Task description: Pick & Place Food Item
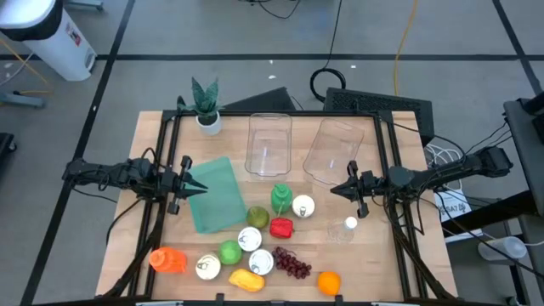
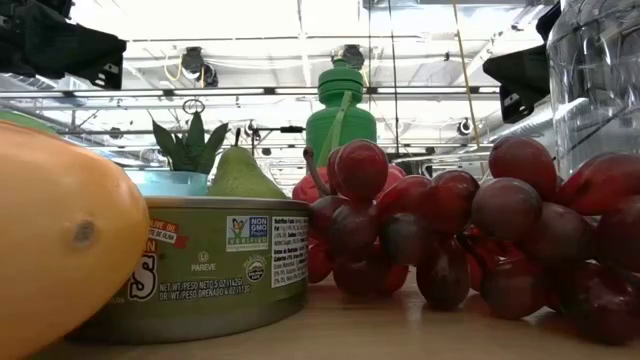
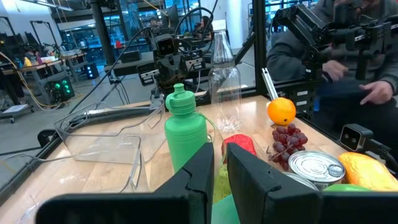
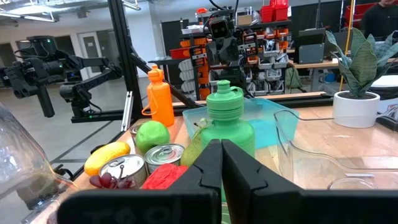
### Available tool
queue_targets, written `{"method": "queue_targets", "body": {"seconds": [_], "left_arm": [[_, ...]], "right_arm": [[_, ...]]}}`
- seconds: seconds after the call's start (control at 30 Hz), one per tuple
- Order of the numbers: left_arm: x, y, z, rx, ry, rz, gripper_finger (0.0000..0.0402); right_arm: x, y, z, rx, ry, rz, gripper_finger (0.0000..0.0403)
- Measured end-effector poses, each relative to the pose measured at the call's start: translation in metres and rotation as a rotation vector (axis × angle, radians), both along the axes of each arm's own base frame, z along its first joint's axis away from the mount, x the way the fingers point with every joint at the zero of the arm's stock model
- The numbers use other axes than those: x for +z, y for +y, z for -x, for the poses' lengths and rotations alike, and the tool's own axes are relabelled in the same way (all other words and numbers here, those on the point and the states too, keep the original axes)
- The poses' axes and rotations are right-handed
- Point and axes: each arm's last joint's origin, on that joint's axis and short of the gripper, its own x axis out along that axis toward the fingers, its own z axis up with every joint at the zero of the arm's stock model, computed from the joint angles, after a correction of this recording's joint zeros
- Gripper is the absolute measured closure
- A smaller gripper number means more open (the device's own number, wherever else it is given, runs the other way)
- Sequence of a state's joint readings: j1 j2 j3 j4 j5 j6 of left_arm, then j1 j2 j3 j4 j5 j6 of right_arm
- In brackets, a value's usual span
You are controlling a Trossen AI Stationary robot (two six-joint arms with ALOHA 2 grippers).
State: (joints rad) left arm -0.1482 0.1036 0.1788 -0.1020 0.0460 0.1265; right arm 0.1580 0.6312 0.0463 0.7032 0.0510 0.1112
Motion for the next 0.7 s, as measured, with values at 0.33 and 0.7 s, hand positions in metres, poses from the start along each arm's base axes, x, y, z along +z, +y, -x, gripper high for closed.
{"method": "queue_targets", "body": {"seconds": [0.33,0.7], "left_arm": [[0.0,0.0,0.0,0.0,0.0,0.0,0.035],[0.0001,0.0,0.0,0.0,0.0,0.0,0.035]], "right_arm": [[0.0,0.0,0.0,0.0,0.0,0.0,0.0403],[0.0,0.0,0.0,-0.009,-0.012,0.119,0.0403]]}}
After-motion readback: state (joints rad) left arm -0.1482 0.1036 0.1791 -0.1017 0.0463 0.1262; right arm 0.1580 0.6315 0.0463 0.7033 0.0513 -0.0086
